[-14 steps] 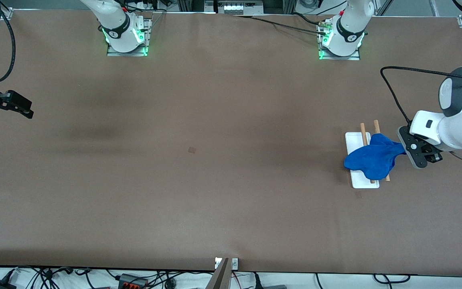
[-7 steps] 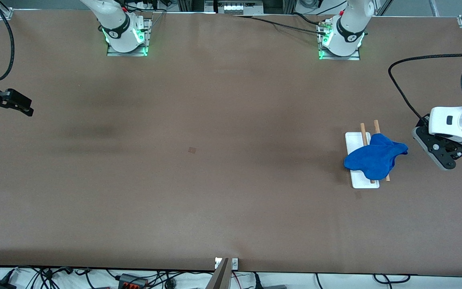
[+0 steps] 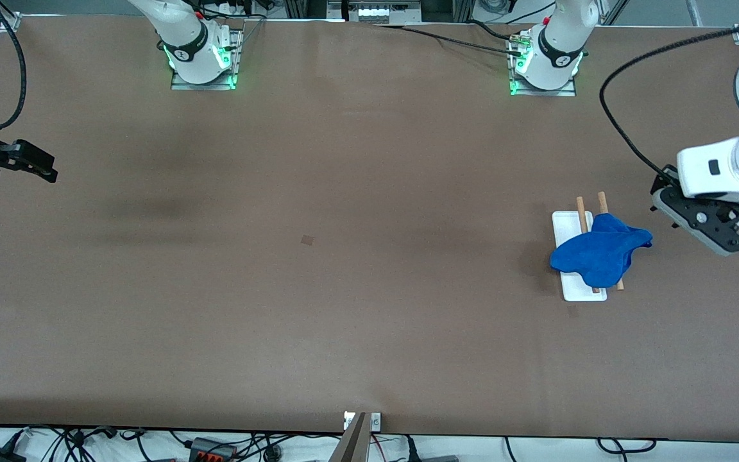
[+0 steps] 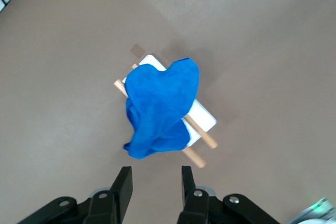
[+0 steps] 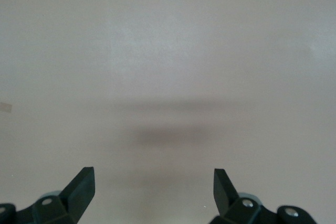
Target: Pass towel and hang on rack
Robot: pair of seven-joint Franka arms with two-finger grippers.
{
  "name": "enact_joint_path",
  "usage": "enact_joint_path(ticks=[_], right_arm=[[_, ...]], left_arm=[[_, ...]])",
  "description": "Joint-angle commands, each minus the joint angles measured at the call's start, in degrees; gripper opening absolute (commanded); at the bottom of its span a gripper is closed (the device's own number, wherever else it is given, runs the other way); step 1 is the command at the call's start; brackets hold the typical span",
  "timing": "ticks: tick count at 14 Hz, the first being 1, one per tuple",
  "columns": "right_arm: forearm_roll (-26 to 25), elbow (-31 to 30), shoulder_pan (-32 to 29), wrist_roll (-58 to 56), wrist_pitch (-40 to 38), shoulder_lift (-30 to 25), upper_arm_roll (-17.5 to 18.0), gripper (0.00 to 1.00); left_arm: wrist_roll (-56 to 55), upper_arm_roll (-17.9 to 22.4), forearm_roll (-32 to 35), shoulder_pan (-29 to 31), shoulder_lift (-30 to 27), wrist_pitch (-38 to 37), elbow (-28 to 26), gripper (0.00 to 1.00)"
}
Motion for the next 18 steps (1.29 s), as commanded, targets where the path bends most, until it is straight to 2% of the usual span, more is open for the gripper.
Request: enact_joint_path(ticks=[1, 4, 5, 7, 9, 12, 18], right_arm=[[0.6, -2.0, -0.1, 0.9, 1.4, -1.4, 0.2, 1.0], [0.6, -3.0, -0.1, 0.9, 1.9, -1.8, 0.2, 1.0], [1.0, -4.0, -0.1, 0.9, 3.2, -2.3, 0.3, 1.0], [3.4, -5.5, -0.1, 0.9, 5.0, -3.2, 0.1, 1.0], [3.3, -5.6, -0.1, 0.8, 4.6, -3.6, 0.1, 1.0], [3.5, -4.7, -0.1, 0.5, 2.6, -4.2, 0.1, 1.0], [3.1, -3.8, -0.2, -1.4, 0.9, -4.3, -0.1, 1.0]], left_arm=[[-5.8, 4.4, -6.4, -1.0, -5.2, 1.7, -6.3, 0.46], [-14.2, 11.2, -9.5, -5.8, -7.6, 1.8, -9.2, 0.44], [-16.5, 11.8, -10.1, -5.9, -8.1, 1.4, -9.4, 0.51], [-20.3, 11.8, -10.1, -5.9, -8.7, -0.7, -9.5, 0.84], [-25.8, 11.8, -9.5, -6.0, -9.9, -1.1, -9.5, 1.0], [-22.6, 11.8, -9.6, -5.9, -10.4, -0.9, -10.4, 1.0], [-28.4, 11.8, -10.9, -5.9, -10.9, 0.3, -10.5, 1.0]])
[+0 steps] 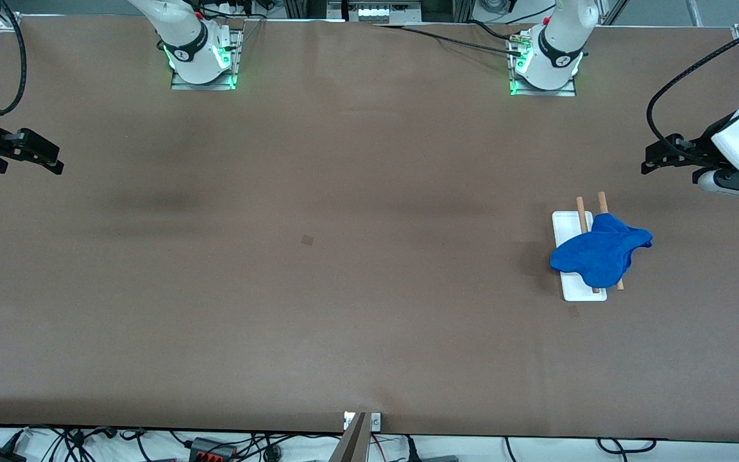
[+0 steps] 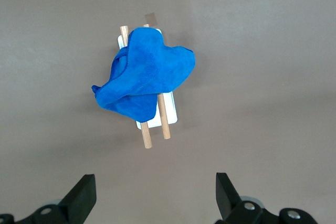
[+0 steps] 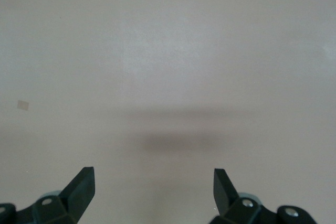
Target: Pass towel and hang on rack
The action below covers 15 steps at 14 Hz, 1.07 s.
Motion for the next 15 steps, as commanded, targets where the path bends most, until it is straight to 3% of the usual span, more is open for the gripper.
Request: enact_joint_path(ticks=[1, 3, 15], right_arm=[[0.7, -0.4, -0.2, -0.9, -0.8, -0.9, -0.1, 1.0], [0.7, -0.4, -0.2, -0.3, -1.0, -0.9, 0.0, 1.0], [1.0, -0.4, -0.2, 1.9, -1.1, -0.3, 0.0, 1.0]], left_arm=[[-5.4, 0.7, -2.5, -0.4, -1.8, 1.9, -1.5, 1.0], [-11.3, 0.7, -2.6, -0.4, -2.7, 2.2, -1.0, 1.0], [-10.9, 1.2, 1.8, -1.6, -3.6, -3.3, 0.5, 1.0]])
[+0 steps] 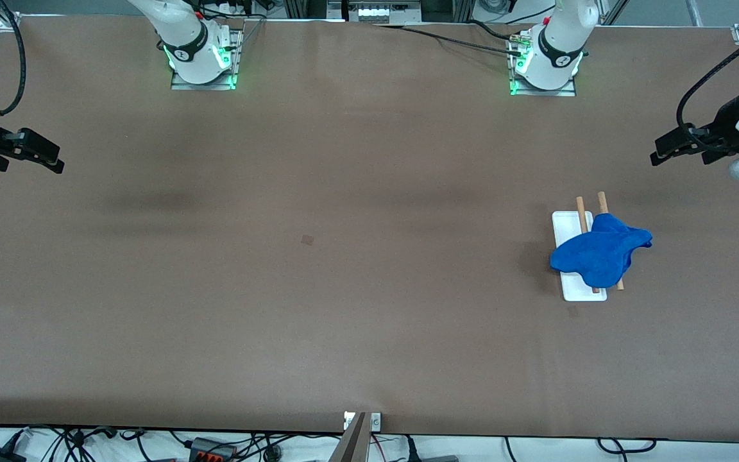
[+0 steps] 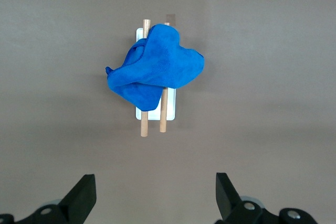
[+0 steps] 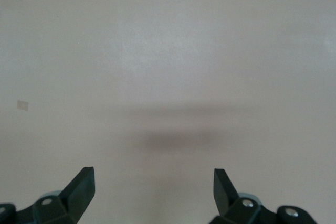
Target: Pass towel and hang on rack
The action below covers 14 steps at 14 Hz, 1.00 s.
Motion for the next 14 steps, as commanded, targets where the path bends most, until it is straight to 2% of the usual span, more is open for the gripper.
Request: enact_joint_path(ticks=[1, 14], right_arm=[[1.0, -0.4, -0.1, 0.7, -0.5, -0.5, 0.1, 1.0], [0.4, -0.3, -0.1, -0.4, -0.5, -0.5, 0.1, 1.0]], left_arm=[[0.1, 0.4, 1.6, -0.7, -0.6, -1.1, 0.3, 1.0], [0.1, -0.9, 1.4, -0.9, 0.6, -2.2, 2.3, 1.0]])
